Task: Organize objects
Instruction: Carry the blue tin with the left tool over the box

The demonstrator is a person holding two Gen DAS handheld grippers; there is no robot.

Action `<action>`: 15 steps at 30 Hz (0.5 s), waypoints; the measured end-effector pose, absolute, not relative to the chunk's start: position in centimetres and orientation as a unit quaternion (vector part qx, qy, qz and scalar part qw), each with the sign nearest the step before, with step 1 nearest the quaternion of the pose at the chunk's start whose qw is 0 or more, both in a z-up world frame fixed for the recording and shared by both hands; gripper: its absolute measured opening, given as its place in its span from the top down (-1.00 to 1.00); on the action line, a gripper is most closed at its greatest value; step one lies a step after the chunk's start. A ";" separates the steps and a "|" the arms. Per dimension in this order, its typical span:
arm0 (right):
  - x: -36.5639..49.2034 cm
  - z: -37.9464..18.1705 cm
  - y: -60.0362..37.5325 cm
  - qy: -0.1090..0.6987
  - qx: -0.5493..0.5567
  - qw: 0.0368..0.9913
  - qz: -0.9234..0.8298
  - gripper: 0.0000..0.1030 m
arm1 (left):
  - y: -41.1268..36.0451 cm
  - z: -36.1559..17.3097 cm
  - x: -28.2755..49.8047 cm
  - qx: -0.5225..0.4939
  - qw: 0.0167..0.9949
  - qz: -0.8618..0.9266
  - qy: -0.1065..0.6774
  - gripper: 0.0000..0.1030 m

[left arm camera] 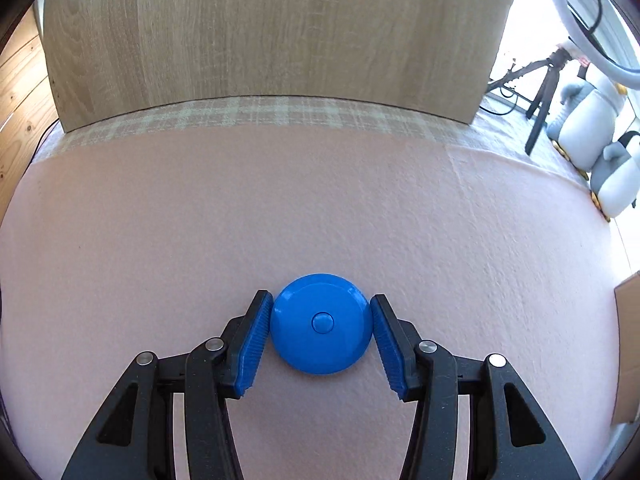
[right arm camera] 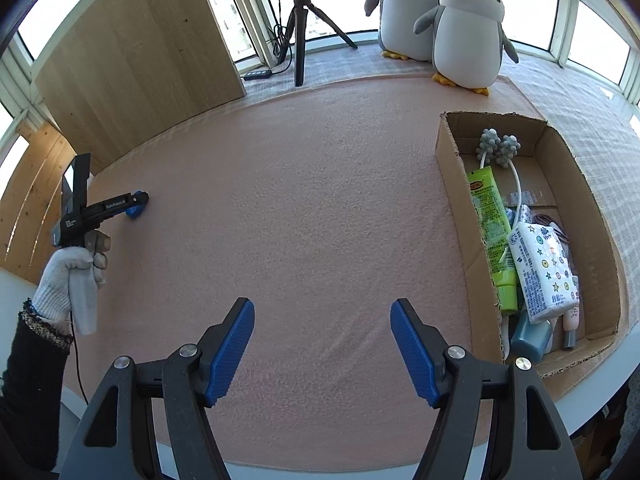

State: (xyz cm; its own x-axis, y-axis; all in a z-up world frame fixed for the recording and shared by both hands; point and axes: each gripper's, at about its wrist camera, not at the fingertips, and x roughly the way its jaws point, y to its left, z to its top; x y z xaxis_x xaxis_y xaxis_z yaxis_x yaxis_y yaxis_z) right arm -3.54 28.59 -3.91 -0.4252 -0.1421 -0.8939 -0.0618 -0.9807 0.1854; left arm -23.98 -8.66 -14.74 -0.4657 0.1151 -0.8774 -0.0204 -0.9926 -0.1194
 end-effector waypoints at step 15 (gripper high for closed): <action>-0.2 -4.0 33.7 -0.079 0.522 0.025 -0.849 -0.30 | 7.9 -11.7 -15.0 -0.505 0.165 0.847 -0.030 -0.05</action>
State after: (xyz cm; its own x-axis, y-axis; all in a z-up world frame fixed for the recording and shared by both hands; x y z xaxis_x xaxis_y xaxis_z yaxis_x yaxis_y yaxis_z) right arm -0.25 33.67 -3.99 -0.4532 -0.1252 -0.8826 -0.0405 -0.9862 0.1607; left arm -15.01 7.85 -11.73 -0.4361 0.3102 -0.8448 -0.2487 -0.9437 -0.2181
